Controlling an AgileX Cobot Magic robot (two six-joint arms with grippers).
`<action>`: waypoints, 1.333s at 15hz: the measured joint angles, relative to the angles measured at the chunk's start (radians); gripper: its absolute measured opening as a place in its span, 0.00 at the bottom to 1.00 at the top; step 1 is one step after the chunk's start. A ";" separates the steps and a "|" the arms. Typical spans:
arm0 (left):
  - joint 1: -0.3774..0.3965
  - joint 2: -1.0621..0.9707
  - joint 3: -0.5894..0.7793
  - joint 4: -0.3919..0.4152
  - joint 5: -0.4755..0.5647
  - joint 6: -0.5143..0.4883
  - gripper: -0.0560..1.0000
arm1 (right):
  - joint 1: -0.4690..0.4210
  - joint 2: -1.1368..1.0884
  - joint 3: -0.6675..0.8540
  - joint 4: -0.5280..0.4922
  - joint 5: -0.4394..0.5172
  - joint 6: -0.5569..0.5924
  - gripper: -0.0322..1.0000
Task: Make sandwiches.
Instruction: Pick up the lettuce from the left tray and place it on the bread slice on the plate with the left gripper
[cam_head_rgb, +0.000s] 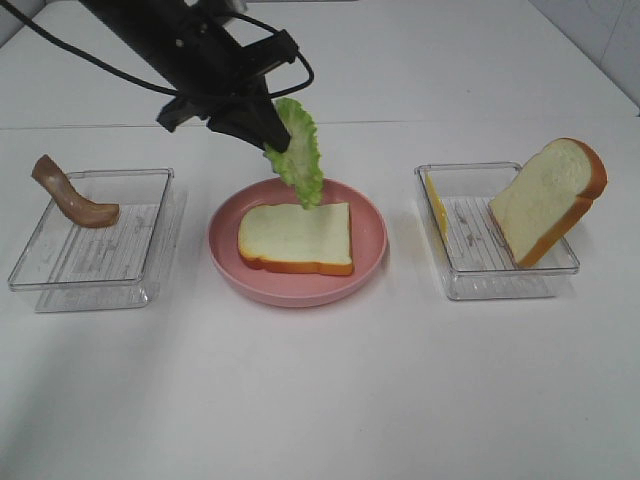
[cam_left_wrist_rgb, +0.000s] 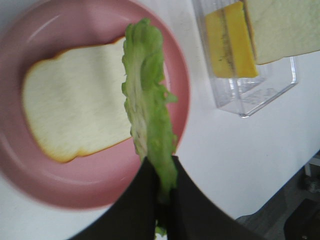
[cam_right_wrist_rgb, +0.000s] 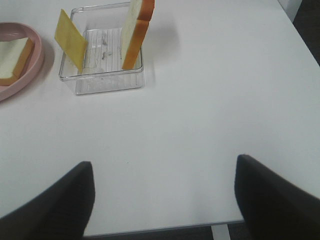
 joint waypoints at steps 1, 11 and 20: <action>-0.008 0.041 -0.035 -0.046 0.001 0.022 0.06 | 0.000 0.000 0.000 0.000 0.000 0.000 0.77; -0.025 0.252 -0.195 -0.101 0.043 0.067 0.06 | 0.000 0.000 0.000 0.000 0.000 0.000 0.77; -0.025 0.252 -0.196 0.097 0.043 0.052 0.06 | 0.000 0.000 0.000 0.000 0.000 0.000 0.77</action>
